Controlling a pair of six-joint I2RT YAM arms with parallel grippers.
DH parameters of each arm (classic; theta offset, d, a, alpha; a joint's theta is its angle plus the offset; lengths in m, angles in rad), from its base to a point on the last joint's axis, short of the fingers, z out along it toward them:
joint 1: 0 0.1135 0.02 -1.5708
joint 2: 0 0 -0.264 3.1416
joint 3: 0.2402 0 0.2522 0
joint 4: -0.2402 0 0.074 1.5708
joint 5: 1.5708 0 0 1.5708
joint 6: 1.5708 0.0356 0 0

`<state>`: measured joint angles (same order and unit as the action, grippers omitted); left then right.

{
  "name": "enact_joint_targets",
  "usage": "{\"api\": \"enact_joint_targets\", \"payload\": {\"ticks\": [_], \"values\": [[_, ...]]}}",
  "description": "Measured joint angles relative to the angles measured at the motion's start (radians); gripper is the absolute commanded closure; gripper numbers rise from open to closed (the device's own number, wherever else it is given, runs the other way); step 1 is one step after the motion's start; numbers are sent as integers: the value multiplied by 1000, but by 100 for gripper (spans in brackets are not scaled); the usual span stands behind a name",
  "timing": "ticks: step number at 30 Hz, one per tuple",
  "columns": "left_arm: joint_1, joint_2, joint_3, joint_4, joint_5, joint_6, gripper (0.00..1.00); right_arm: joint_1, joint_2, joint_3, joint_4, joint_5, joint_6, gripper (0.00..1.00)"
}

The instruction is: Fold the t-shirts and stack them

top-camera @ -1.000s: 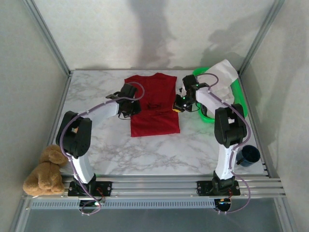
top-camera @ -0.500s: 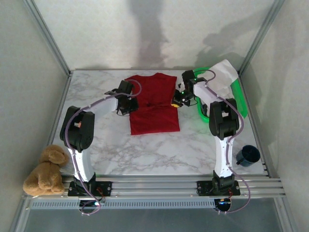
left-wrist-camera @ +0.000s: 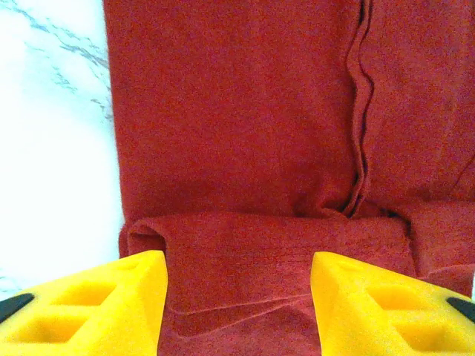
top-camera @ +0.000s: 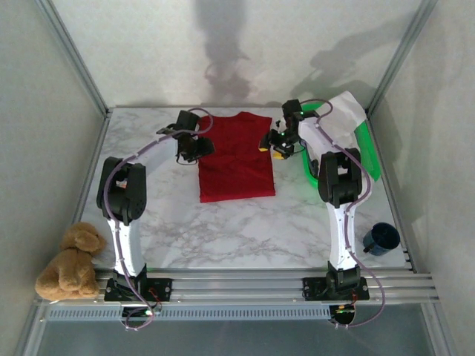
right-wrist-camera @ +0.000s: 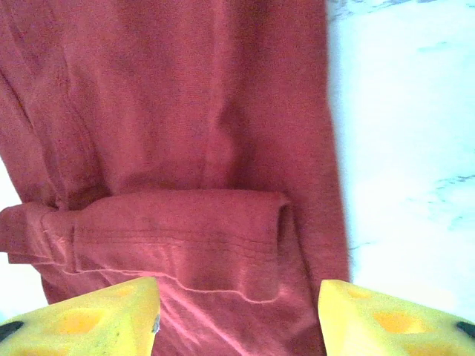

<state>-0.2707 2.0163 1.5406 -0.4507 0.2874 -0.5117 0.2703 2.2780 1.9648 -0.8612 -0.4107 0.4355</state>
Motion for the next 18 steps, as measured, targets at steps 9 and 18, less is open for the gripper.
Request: {"api": "enact_joint_targets", "payload": {"ticks": [9,18], "values": [[-16,-175,-209,96,24,-39,90,10,-245,-293,89,-14,23,77],[-90,-171,-381,234,39,-125,99,25,-187,-358,232,-115,97,95]]}}
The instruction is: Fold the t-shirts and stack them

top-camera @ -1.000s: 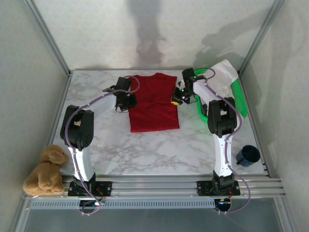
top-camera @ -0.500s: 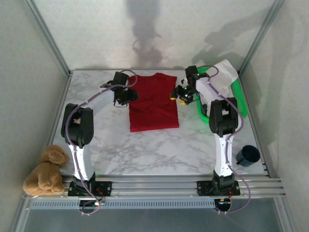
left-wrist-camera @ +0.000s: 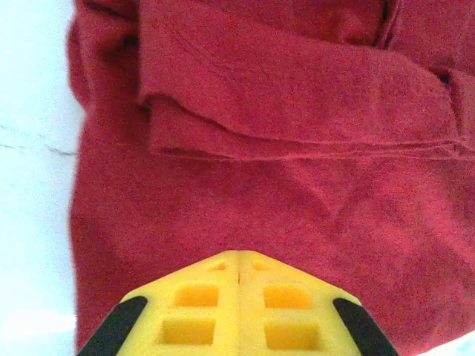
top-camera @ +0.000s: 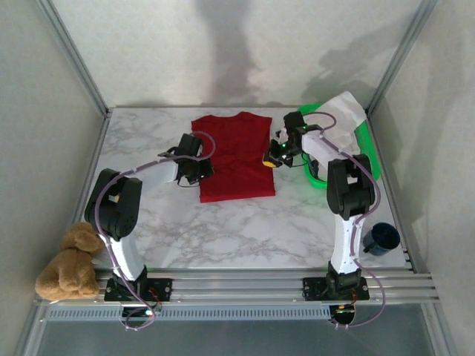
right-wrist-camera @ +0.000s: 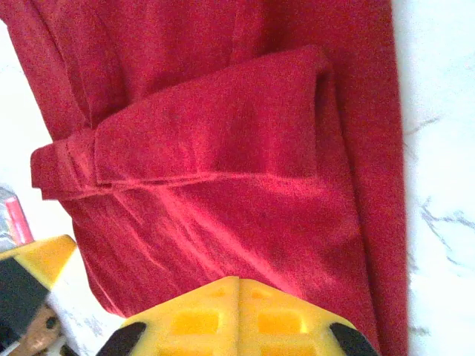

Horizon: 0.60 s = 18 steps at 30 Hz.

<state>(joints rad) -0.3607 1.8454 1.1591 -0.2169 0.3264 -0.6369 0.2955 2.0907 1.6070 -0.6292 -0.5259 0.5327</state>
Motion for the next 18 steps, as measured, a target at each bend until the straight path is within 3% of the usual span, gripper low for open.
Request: {"api": "enact_joint_targets", "payload": {"ticks": [8,13,18], "values": [[-11,79,22,66,-2,-15,98,0,88,0,51,-29,34,96],[-11,192,143,53,-16,-2,98,0,93,0,57,-29,37,95],[-9,260,311,32,-76,12,90,6,93,0,61,-29,41,94]]}}
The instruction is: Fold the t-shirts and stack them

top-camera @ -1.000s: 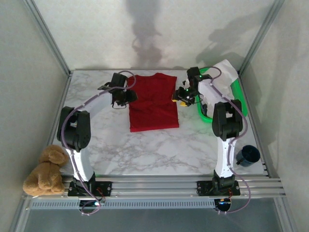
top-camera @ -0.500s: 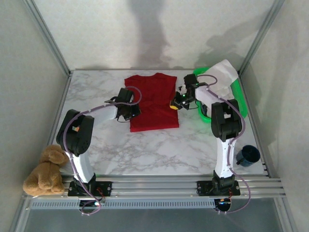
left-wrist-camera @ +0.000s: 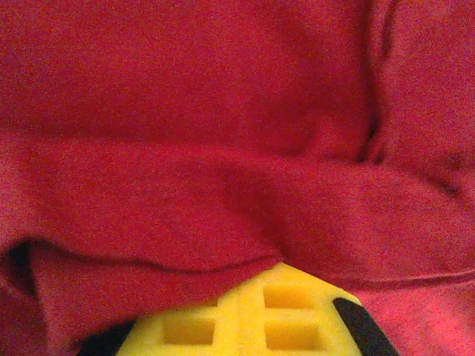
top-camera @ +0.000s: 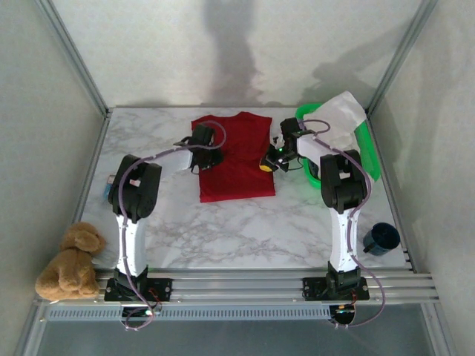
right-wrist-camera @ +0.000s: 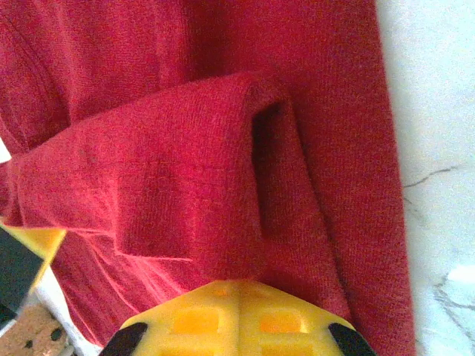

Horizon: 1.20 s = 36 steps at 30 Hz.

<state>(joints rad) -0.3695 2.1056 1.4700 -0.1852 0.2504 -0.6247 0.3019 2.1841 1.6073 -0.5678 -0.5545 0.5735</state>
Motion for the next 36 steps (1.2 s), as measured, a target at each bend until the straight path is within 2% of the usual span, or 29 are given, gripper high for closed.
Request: {"api": "enact_joint_targets", "payload": {"ticks": [6,14,20,29,32,36], "values": [[26,50,150,43,-54,-13,91,30,0,0,-2,11,4,94],[34,45,161,55,-66,-19,85,59,0,10,-2,44,19,94],[34,-122,-47,55,-65,-7,78,63,48,96,67,99,30,91],[34,-468,-433,82,-65,-26,73,60,354,685,51,168,5,90],[32,-510,-487,87,-65,-39,72,60,358,796,24,197,-10,89],[29,-505,-512,116,-59,-59,72,61,300,795,18,226,-26,89]]}}
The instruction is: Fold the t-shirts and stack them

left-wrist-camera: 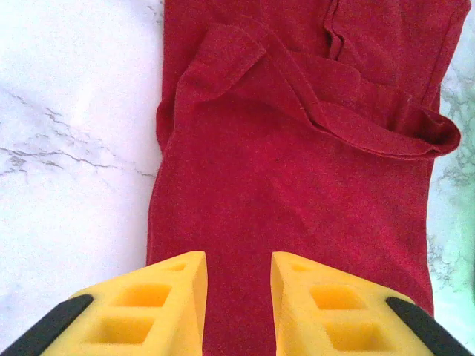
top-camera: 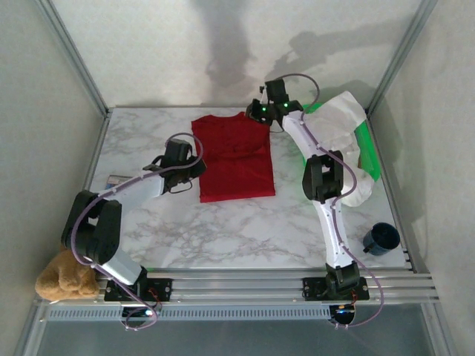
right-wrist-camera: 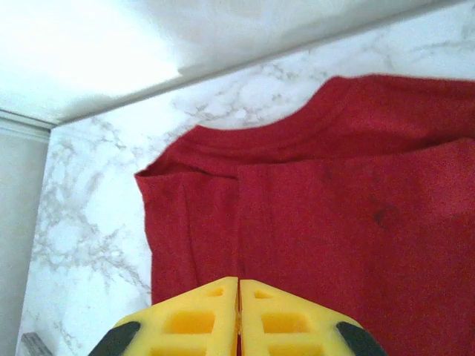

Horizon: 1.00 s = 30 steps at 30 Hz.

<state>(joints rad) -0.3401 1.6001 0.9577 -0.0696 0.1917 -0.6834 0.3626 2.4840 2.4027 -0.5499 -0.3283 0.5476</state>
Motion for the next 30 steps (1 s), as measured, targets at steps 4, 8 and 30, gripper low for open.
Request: {"api": "enact_joint_targets", "payload": {"ticks": [4,8,30], "values": [[-27,86,43,36,24,-5,70,0,-114,-126,-31,30,-17,89],[-119,252,190,34,20,2,74,-1,-241,-281,-66,36,-38,87],[-161,865,1087,-198,-110,135,82,-67,-546,-606,-185,-9,-129,85]]}}
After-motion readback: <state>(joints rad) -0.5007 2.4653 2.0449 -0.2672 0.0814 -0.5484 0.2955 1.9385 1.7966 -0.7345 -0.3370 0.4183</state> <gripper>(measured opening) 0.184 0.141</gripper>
